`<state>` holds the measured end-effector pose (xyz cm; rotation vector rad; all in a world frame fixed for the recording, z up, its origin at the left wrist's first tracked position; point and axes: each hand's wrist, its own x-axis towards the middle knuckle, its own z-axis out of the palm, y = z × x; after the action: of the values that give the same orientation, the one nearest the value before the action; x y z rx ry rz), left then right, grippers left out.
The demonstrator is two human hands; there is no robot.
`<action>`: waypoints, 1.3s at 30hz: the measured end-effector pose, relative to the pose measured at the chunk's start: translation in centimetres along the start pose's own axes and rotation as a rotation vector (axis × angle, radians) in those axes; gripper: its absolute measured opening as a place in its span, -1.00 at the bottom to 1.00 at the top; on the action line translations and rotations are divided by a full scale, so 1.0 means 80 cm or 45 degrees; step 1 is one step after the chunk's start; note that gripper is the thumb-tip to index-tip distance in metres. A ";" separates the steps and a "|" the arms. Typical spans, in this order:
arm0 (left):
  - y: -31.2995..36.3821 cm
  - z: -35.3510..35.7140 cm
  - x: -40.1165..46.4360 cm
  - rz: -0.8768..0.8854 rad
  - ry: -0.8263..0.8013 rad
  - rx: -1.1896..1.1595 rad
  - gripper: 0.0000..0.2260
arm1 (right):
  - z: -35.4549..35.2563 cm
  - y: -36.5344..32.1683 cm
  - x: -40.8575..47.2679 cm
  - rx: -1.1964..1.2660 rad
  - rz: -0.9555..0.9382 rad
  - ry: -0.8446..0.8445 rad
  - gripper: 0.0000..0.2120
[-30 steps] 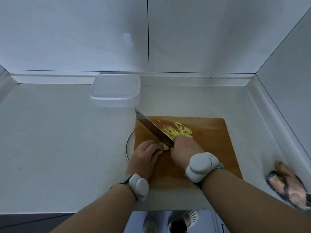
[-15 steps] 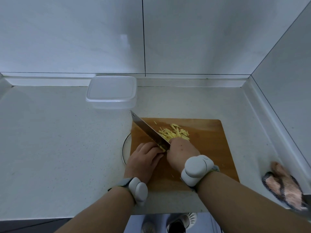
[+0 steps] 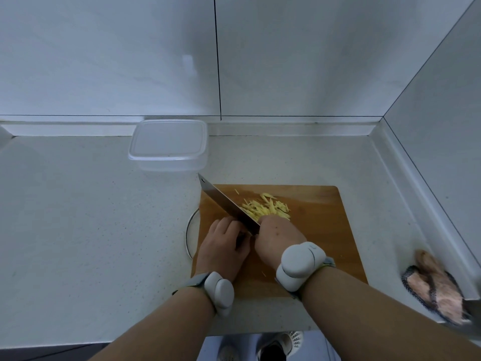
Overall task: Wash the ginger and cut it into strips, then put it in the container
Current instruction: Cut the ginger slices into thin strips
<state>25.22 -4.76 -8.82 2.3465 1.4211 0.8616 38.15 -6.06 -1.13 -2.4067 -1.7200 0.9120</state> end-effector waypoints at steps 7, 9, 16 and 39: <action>-0.004 0.001 -0.003 0.041 0.032 -0.045 -0.85 | -0.002 -0.001 -0.001 0.013 0.001 -0.016 -0.91; -0.009 0.000 -0.005 0.097 0.046 -0.050 -0.79 | -0.003 -0.001 -0.002 -0.002 0.006 -0.015 -0.90; -0.011 0.002 -0.005 0.164 0.076 0.014 -0.80 | 0.003 0.007 0.014 -0.019 0.036 -0.273 -0.75; -0.012 0.005 -0.003 0.122 0.090 0.044 -0.81 | -0.022 -0.006 -0.005 -0.203 -0.084 -0.198 -0.83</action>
<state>24.70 -4.45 -9.69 2.4505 1.3703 0.9614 38.49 -5.71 0.63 -2.4149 -1.9854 1.0148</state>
